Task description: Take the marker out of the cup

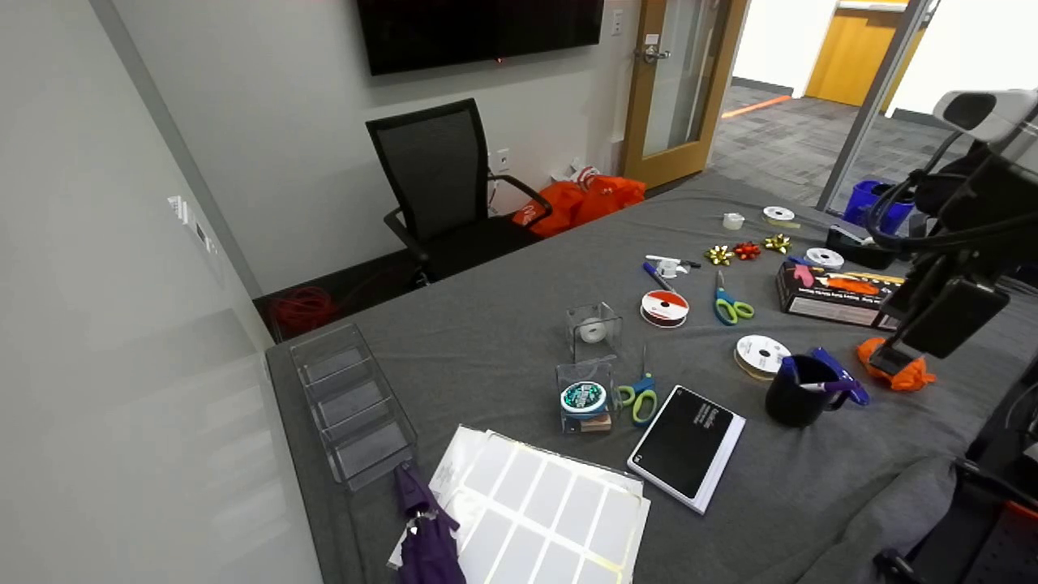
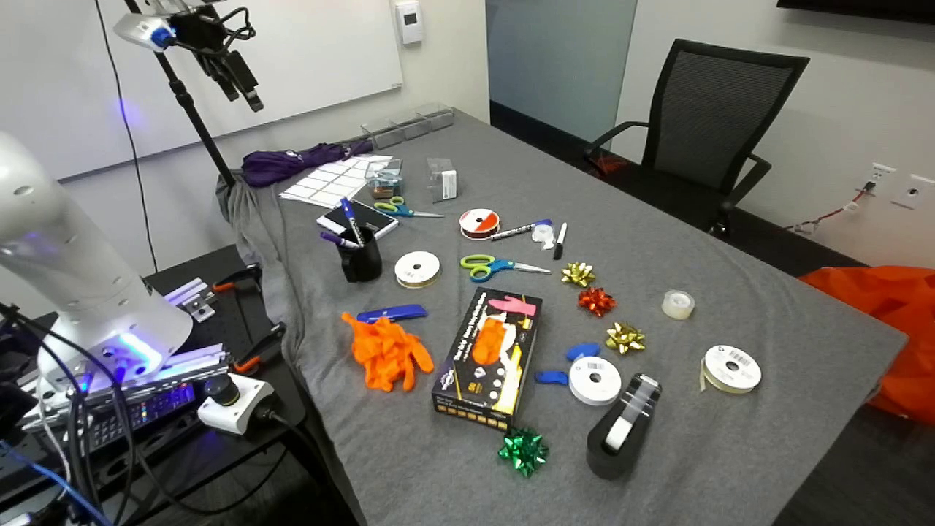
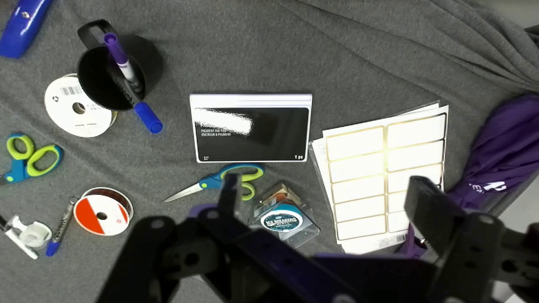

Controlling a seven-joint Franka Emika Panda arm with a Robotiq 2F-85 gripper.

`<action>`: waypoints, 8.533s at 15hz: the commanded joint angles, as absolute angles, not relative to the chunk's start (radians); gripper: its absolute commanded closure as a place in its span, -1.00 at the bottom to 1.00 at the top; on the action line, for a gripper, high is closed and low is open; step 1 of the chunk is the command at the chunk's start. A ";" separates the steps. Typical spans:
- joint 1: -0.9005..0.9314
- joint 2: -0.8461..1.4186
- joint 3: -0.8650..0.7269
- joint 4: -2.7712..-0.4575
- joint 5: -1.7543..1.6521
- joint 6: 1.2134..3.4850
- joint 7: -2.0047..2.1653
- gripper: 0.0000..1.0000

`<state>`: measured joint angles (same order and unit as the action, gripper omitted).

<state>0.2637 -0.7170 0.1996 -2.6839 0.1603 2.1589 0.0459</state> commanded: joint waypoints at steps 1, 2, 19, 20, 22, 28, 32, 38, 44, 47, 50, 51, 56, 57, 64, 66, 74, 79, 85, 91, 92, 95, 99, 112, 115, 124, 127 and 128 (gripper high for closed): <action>0.191 -0.657 0.203 -2.717 0.099 2.342 0.054 -1.00; 0.187 -0.653 0.200 -2.719 0.094 2.350 0.048 -1.00; 0.213 -0.680 0.199 -2.663 0.104 2.177 0.071 -1.00; 0.192 -0.667 0.198 -2.658 0.071 2.173 0.066 -1.00; 0.154 -0.653 0.191 -2.664 0.010 2.203 0.069 -1.00; 0.028 -0.557 0.198 -2.706 -0.173 2.384 0.146 -1.00; -0.071 -0.468 0.243 -2.759 -0.337 2.540 0.306 -1.00; -0.138 -0.351 0.291 -2.778 -0.498 2.606 0.495 -1.00; -0.094 -0.253 0.273 -2.771 -0.475 2.611 0.525 -1.00; -0.084 -0.212 0.267 -2.761 -0.472 2.634 0.542 -1.00; -0.075 -0.178 0.264 -2.743 -0.471 2.648 0.574 -1.00; -0.073 -0.170 0.263 -2.738 -0.472 2.653 0.588 -1.00; -0.081 -0.128 0.259 -2.693 -0.529 2.656 0.695 -1.00; -0.083 -0.120 0.257 -2.683 -0.553 2.654 0.721 -1.00; -0.130 -0.059 0.269 -2.656 -0.804 2.663 0.911 -1.00; -0.128 -0.039 0.262 -2.661 -0.826 2.676 0.908 -1.00; -0.130 -0.015 0.241 -2.666 -0.883 2.668 0.898 -1.00; -0.131 -0.023 0.218 -2.677 -0.941 2.657 0.894 -1.00; -0.127 -0.023 0.196 -2.687 -0.956 2.666 0.903 -1.00; -0.124 -0.024 0.188 -2.702 -0.925 2.675 0.898 -1.00; -0.123 -0.024 0.188 -2.704 -0.924 2.676 0.901 -1.00; -0.123 -0.021 0.186 -2.706 -0.918 2.680 0.900 -0.50; -0.122 -0.020 0.186 -2.705 -0.914 2.690 0.905 -0.02; -0.101 -0.078 0.193 -2.731 -0.794 2.713 0.915 0.90; -0.008 -0.125 0.150 -2.761 -0.527 2.694 0.728 0.90; 0.125 -0.431 0.154 -2.719 -0.027 2.339 0.330 0.90; 0.114 -0.498 0.157 -2.700 -0.033 2.264 0.317 0.90; 0.113 -0.514 0.158 -2.694 -0.034 2.245 0.317 0.90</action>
